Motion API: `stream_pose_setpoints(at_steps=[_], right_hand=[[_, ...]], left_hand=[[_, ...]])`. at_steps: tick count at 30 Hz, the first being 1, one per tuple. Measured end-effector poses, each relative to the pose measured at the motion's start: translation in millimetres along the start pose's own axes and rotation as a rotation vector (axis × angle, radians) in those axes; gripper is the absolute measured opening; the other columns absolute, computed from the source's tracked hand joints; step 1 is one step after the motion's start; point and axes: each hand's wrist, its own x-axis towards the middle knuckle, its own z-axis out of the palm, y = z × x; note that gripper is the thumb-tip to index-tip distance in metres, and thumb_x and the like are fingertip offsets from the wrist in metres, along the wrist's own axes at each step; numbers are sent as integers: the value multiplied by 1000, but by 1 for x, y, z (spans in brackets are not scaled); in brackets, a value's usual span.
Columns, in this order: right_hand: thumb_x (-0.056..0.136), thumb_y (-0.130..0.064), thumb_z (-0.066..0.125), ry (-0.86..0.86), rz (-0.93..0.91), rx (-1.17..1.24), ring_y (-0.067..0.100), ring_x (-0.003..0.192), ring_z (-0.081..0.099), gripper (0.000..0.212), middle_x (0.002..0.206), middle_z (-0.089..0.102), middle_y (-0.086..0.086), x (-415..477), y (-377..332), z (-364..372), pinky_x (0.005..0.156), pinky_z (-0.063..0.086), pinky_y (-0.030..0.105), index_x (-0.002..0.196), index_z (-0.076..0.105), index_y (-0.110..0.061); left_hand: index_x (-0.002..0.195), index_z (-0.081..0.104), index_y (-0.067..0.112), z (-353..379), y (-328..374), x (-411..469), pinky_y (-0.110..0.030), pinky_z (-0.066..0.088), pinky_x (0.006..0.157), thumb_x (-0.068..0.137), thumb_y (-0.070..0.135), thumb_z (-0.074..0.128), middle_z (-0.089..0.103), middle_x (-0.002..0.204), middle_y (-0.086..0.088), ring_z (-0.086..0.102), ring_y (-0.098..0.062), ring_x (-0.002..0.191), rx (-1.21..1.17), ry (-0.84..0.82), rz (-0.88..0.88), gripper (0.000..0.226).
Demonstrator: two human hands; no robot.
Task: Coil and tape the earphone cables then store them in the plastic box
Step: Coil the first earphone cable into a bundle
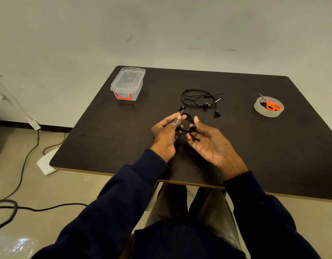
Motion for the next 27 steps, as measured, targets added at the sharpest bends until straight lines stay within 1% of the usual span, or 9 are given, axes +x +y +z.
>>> stream_pose_setpoints(at_steps=[3, 7, 10, 12, 15, 16, 18, 20, 27], right_hand=[[74, -23, 84, 12, -26, -108, 15, 75, 68, 16, 79, 72, 5, 1, 0, 3, 64, 57, 25, 82, 79, -10], [83, -8, 80, 132, -128, -209, 17, 78, 76, 18, 88, 79, 12, 7, 2, -4, 65, 59, 25, 97, 75, 2], [85, -9, 80, 198, -260, -379, 23, 85, 78, 15, 92, 80, 11, 6, 5, -10, 70, 62, 27, 98, 76, -3], [86, -15, 81, 248, -412, -577, 21, 80, 79, 7, 85, 80, 5, 6, 9, -11, 67, 64, 28, 91, 76, -16], [90, -26, 78, 326, -779, -1032, 7, 65, 75, 8, 71, 76, -5, 4, 15, -14, 58, 61, 21, 91, 73, -33], [92, -29, 75, 328, -899, -1206, 5, 63, 73, 4, 73, 75, -6, 2, 16, -17, 56, 59, 19, 96, 74, -30], [97, -29, 70, 349, -1095, -1536, 11, 65, 69, 17, 81, 74, 2, 1, 16, -24, 58, 55, 23, 103, 77, -15], [98, -27, 69, 375, -1199, -1716, 18, 68, 67, 22, 87, 74, 9, 0, 16, -31, 60, 50, 26, 104, 77, -7], [91, -19, 79, 247, -1281, -1715, 17, 76, 62, 14, 88, 71, 7, -10, 19, -50, 68, 46, 24, 100, 76, -8]], left_hand=[[113, 77, 10, 0, 0, -3, -20, 55, 58, 95, 6, 69, 81, 92, 1, 69, -5, 70, 4, -18, 9, 20], [117, 76, 10, 1, 0, -5, -25, 59, 67, 95, 7, 70, 80, 101, -4, 72, -12, 87, 6, -20, 20, 23], [114, 77, 12, 0, 0, -4, -27, 61, 72, 95, 7, 70, 81, 100, -2, 73, -11, 88, 4, -4, 15, 21], [111, 77, 15, 0, -2, -3, -30, 62, 77, 94, 7, 71, 81, 99, -1, 74, -13, 93, -5, 10, -1, 19], [101, 78, 19, 1, -4, -2, -30, 61, 77, 93, 7, 72, 81, 96, 0, 74, -13, 93, -21, 21, -27, 15], [100, 78, 19, 2, -4, -2, -30, 60, 76, 93, 7, 73, 81, 96, -1, 74, -13, 93, -33, 28, -35, 14], [100, 77, 16, 2, -3, -1, -29, 59, 73, 93, 6, 72, 81, 95, -2, 74, -13, 93, -67, 43, -53, 13], [99, 76, 14, -1, 0, 2, -28, 58, 72, 93, 5, 71, 81, 90, -2, 75, -12, 89, -96, 54, -74, 12], [98, 73, 7, -12, -1, 16, -24, 59, 75, 96, -2, 64, 77, 89, -4, 72, -11, 83, -101, 51, -111, 13]])
